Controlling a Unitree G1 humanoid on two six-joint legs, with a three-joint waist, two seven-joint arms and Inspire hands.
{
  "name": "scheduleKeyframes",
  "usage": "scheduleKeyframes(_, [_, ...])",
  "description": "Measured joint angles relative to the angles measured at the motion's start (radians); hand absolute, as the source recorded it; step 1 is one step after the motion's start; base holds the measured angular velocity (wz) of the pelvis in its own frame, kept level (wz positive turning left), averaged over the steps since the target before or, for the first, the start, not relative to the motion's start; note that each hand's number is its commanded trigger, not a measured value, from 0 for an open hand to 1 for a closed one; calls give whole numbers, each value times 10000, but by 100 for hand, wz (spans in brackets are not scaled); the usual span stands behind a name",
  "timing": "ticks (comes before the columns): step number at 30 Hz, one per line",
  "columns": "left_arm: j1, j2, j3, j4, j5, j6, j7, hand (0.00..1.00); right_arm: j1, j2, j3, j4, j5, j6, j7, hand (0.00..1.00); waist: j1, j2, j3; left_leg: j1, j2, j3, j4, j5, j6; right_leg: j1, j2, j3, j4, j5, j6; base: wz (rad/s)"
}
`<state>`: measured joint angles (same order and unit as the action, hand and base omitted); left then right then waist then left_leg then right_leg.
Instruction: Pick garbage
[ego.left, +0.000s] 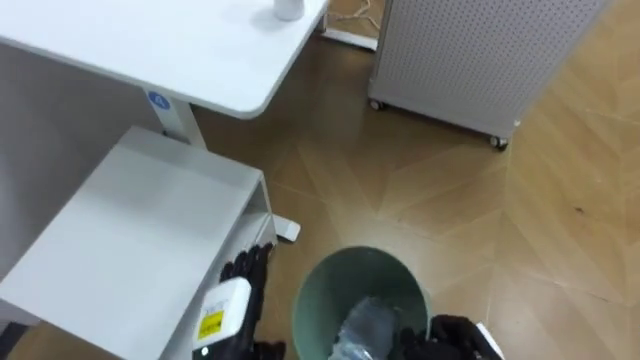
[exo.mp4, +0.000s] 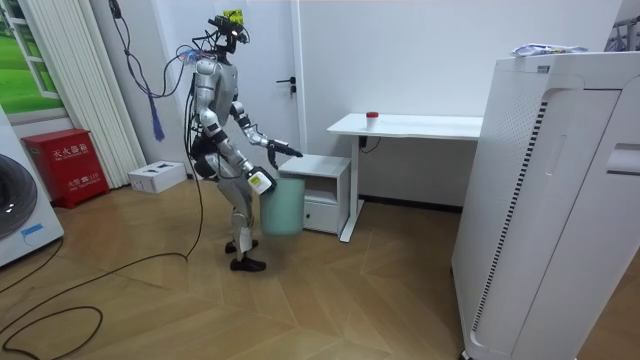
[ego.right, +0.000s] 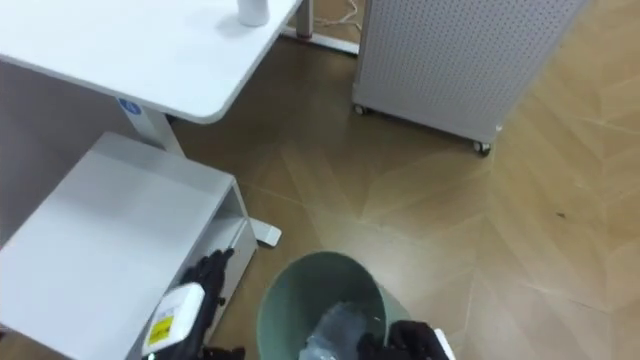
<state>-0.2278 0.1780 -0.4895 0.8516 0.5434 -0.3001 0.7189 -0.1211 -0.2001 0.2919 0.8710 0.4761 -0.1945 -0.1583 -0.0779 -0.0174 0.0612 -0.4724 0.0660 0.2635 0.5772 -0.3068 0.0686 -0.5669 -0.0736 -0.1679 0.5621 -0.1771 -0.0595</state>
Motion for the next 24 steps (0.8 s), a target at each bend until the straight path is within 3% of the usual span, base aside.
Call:
scheduleKeyframes(2, [358, 39, 293, -399, 144, -140, 168, 0, 265, -22, -349, 180, 15, -18, -38, 100, -18, 61, -47, 543, -32, -28, -378, 46, -34, 569, 55, -42, -383, 20, 37, -2])
scheduleKeyframes(3, [694, 119, 432, -832, 324, -179, 182, 0, 523, -25, -607, 178, -29, -32, -75, 100, -42, 76, -110, 929, -75, -60, -659, 91, -63, 941, 84, -56, -624, 20, 67, 0])
scheduleKeyframes(4, [1102, 237, 576, -1334, 577, -238, 196, 0, 760, -10, -854, 165, -105, -42, -151, 100, -42, 92, -240, 1247, -77, -58, -884, 106, -88, 1255, 144, -46, -836, 25, 96, -4])
scheduleKeyframes(8, [2223, 423, 1259, -2836, 853, -372, 204, 0, 1231, -24, -1212, -310, -163, -76, -260, 100, 89, 47, -321, 2318, -91, -18, -1313, 122, -126, 2142, 341, 280, -1207, 36, 144, -28])
scheduleKeyframes(10, [3240, 559, 1644, -3874, 863, -555, 197, 0, 1715, -10, -1223, -788, -169, -344, -220, 100, 341, 55, -357, 3148, -100, -136, -1579, 118, -134, 2864, 534, 601, -1582, 60, 180, -63])
scheduleKeyframes(11, [3456, 551, 1746, -4053, 859, -585, 194, 0, 1831, 2, -1224, -907, -235, -350, -210, 100, 372, 85, -404, 3332, -113, -274, -1667, 105, -158, 3051, 576, 619, -1692, 64, 182, -51])
scheduleKeyframes(12, [3689, 543, 1856, -4264, 838, -624, 194, 0, 2025, 38, -1263, -1093, -456, -372, -211, 100, 386, 134, -499, 3601, -128, -504, -1763, 69, -221, 3332, 633, 629, -1840, 69, 182, -28])
scheduleKeyframes(15, [3732, 506, 2143, -4506, 779, -782, 136, 0, 2056, 84, -1389, -1166, -855, -373, -122, 100, 385, 147, -553, 4227, -196, -780, -2086, 51, -253, 3857, 708, 756, -2041, 62, 198, -15])
scheduleKeyframes(19, [3828, 525, 2592, -4801, 645, -1265, 115, 0, 2282, 56, -1589, -1528, -1189, -481, -112, 100, 530, 106, -554, 4841, -255, -748, -2414, 7, -326, 4169, 760, 990, -2027, 28, 262, -16])
scheduleKeyframes(24, [3829, 608, 2913, -4882, 71, -1510, 98, 0, 2594, 58, -1585, -1531, -1194, -481, 108, 100, 594, 72, -556, 5075, -305, -612, -2607, -24, -303, 4246, 802, 1163, -2019, 82, 337, -13])
